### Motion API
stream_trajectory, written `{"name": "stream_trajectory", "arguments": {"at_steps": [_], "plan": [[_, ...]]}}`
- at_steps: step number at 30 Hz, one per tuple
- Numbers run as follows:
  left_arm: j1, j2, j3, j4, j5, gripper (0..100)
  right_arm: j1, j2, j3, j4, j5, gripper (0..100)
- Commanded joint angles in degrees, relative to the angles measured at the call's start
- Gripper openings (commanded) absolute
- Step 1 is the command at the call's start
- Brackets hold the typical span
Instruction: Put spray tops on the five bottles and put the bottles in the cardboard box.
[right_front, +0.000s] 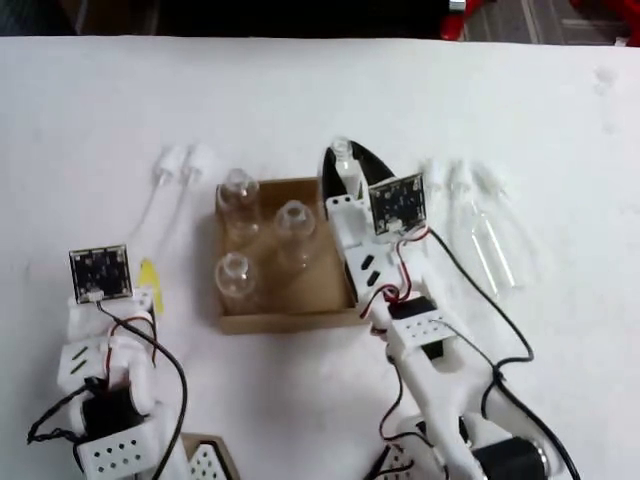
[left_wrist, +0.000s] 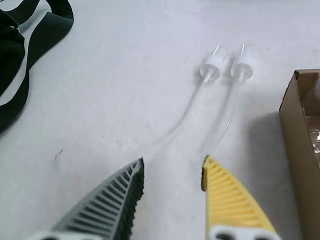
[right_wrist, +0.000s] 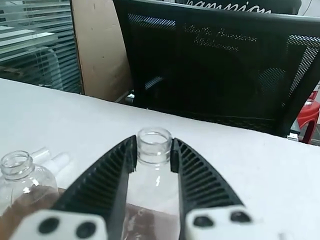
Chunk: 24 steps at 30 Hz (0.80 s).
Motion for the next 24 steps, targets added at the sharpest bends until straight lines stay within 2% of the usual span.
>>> {"name": "stream_trajectory", "arguments": {"at_steps": [1, 16, 24], "plan": [[-0.31, -0.48, 0.09, 0.35, -0.62, 18, 0.22, 3.65, -0.35, -5.05, -0.70, 1.5], [-0.31, -0.48, 0.09, 0.35, -0.62, 18, 0.57, 17.19, -0.35, -19.03, -0.26, 1.5], [-0.31, -0.48, 0.09, 0.35, -0.62, 18, 0.13, 20.62, -0.70, -20.18, -0.18, 1.5]]}}
